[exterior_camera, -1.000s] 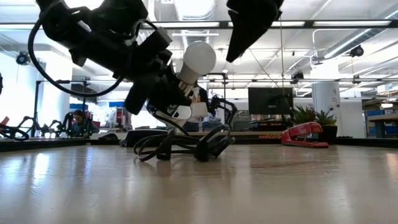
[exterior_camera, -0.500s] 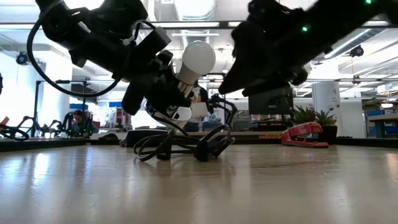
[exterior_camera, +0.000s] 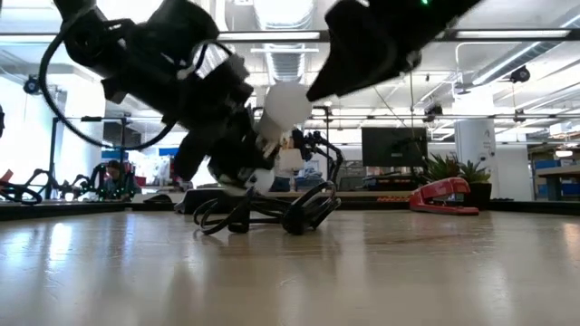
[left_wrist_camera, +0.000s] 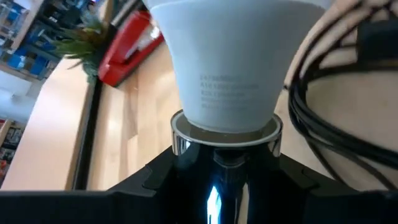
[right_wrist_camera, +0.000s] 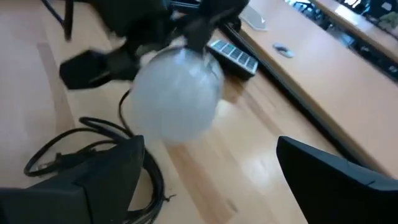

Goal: Screw lightbulb
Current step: Remove the white lightbulb from the silver lamp

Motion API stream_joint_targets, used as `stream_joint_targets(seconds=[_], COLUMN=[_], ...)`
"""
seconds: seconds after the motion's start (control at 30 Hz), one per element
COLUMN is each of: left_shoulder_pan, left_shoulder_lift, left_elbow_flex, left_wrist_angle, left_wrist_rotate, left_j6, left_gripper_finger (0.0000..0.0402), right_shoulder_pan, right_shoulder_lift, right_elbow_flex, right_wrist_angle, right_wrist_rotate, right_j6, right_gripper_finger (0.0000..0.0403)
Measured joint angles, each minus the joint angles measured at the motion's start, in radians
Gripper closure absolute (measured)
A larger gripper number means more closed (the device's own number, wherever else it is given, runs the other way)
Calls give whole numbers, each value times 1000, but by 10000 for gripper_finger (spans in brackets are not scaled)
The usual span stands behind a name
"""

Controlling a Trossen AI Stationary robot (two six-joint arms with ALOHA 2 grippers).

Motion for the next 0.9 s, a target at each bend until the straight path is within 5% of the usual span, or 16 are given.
stream_joint_targets(seconds=[0.3,0.9], left_shoulder_pan=[2,2], left_shoulder_lift=[96,96], left_elbow_flex=[2,3], left_wrist_angle=[102,121], left_wrist_rotate=[-23,-15], left_j6=[47,54], left_gripper_finger=[240,240], right_shoulder_pan=[-72,-130], right_shoulder_lift=[36,134], right_elbow_flex=[103,104], right_wrist_angle=[-103,23], right_wrist_rotate=[-264,-261], right_j6=[-16,0], right_gripper_finger=[44,44])
